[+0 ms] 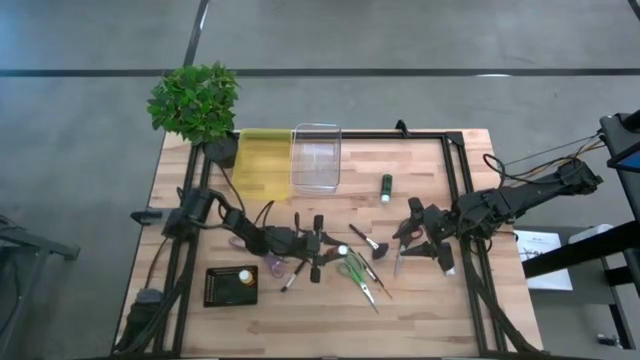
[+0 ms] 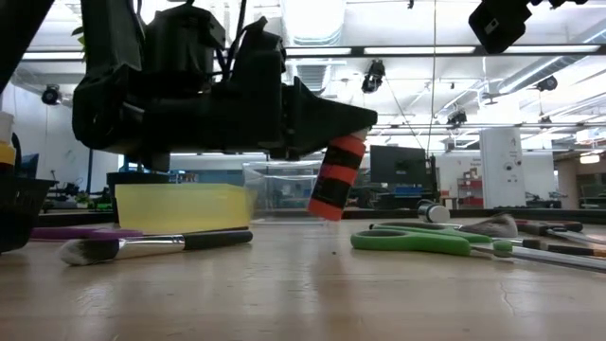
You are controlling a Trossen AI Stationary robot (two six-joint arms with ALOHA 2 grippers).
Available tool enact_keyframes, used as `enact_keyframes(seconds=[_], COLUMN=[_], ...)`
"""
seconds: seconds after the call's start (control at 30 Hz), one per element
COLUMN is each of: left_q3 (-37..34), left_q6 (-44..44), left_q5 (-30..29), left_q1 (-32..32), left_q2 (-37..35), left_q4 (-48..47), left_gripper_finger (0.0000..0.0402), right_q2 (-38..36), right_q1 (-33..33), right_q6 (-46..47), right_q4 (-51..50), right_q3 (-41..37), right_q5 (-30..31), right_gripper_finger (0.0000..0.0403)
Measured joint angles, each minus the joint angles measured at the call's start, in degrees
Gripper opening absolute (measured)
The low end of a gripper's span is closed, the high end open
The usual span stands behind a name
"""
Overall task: Pick & Place Paint Supplies
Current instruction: Put the orange paint bottle into the black bin
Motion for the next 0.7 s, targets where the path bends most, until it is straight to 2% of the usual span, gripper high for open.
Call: enact_keyframes(seconds=[0.7], left_q3=[-1.0], left_q6=[-0.9], left_q5=[0.0], left_q1=[1.0], left_q2=[0.0], left_q4=[-3.6], left_gripper_finger=[0.0117], right_q2=[-0.1], right_q1=[0.0], right_q6=[-0.2], right_q4=[0.3], right_q3=[-0.1], right_q5=[0.1], right_gripper_finger=[0.0228])
